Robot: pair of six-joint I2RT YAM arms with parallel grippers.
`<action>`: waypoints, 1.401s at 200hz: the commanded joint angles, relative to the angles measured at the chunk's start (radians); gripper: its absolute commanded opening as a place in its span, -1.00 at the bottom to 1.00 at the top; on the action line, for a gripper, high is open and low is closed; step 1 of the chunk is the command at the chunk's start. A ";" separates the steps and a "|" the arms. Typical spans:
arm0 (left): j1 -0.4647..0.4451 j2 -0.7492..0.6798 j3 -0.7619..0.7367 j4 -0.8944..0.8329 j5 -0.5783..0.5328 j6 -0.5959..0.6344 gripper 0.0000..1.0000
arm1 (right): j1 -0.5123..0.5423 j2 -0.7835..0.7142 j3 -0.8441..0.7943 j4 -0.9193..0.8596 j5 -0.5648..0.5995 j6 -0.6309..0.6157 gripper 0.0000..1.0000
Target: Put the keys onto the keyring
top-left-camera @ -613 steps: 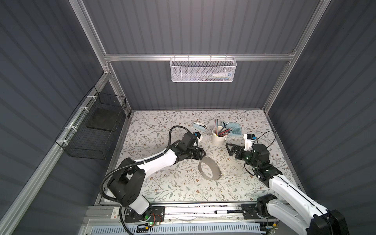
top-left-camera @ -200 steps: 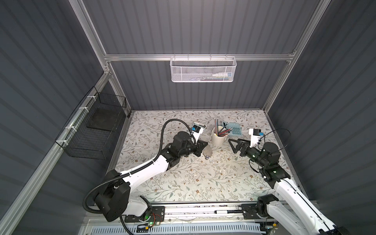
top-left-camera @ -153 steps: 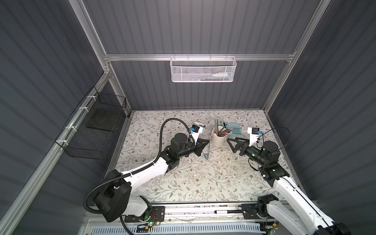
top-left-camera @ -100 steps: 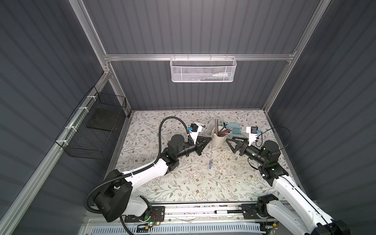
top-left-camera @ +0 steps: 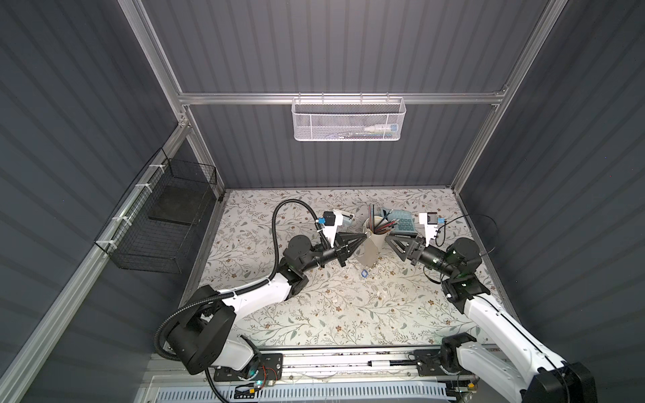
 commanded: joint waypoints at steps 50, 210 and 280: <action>-0.013 0.006 -0.005 0.111 0.043 -0.027 -1.00 | 0.009 0.054 0.047 0.148 -0.094 0.086 0.01; -0.025 0.022 0.015 0.110 0.075 -0.028 -1.00 | 0.077 0.100 0.088 0.125 -0.129 0.040 -0.42; -0.025 0.017 0.012 0.106 0.073 -0.029 -1.00 | 0.103 0.121 0.099 0.108 -0.132 0.018 -0.54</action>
